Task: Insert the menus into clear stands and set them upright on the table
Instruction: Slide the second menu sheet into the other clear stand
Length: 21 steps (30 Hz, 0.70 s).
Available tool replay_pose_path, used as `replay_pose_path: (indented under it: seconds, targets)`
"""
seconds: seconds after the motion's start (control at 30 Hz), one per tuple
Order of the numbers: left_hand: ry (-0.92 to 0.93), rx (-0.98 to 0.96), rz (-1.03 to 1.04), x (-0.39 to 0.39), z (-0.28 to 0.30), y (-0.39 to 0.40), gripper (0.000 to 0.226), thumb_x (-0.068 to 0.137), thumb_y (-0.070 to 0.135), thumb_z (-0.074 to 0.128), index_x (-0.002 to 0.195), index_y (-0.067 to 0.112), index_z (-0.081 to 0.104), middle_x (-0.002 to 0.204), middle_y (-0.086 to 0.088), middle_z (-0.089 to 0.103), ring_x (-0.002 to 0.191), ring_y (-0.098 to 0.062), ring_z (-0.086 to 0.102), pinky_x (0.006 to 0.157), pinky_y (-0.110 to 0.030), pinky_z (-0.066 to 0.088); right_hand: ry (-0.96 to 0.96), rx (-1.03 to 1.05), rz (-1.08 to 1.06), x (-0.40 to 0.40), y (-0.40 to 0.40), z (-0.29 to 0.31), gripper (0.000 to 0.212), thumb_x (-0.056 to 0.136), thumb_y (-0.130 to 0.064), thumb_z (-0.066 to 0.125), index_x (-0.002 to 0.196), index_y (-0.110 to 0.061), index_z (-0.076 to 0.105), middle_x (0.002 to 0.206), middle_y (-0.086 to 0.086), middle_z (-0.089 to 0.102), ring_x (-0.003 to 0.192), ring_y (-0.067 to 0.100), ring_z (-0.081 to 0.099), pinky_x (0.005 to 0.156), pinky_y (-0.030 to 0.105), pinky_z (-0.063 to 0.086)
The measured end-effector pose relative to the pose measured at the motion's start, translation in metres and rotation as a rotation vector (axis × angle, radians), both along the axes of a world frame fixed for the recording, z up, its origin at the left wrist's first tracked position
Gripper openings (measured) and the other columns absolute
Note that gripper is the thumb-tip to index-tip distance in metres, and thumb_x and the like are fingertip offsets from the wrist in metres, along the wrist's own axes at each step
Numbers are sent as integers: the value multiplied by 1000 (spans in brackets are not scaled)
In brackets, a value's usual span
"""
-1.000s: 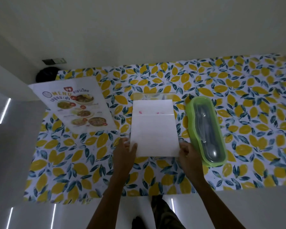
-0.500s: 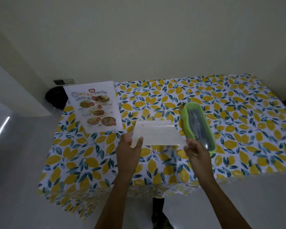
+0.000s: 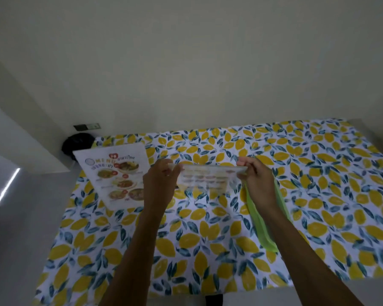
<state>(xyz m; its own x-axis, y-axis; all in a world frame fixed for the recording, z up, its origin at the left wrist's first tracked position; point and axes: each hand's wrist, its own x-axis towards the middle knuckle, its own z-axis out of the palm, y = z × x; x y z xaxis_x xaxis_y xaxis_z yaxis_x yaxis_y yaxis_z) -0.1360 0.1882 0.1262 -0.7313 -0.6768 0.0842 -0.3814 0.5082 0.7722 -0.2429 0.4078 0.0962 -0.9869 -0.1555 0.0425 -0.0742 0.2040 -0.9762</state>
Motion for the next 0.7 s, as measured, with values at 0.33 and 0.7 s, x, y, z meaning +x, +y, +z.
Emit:
replay_pose_path:
  seconds: [0.33, 0.7]
  targets:
    - [-78, -26, 111, -96, -18, -29, 51, 85, 73, 43, 99, 28, 63, 95, 6, 65, 88, -16, 61, 71, -34, 44, -60, 227, 58, -72, -28, -59, 14, 101, -31, 40, 97, -25, 53, 97, 1, 63, 90, 24, 64, 81, 56, 57]
    - [-97, -81, 126, -118, -24, -36, 43, 89, 68, 42, 84, 30, 61, 89, 11, 62, 83, -11, 58, 65, -33, 43, -74, 355, 94, -86, -34, -78, 31, 104, -36, 38, 92, -12, 54, 81, 5, 62, 69, 13, 60, 54, 25, 42]
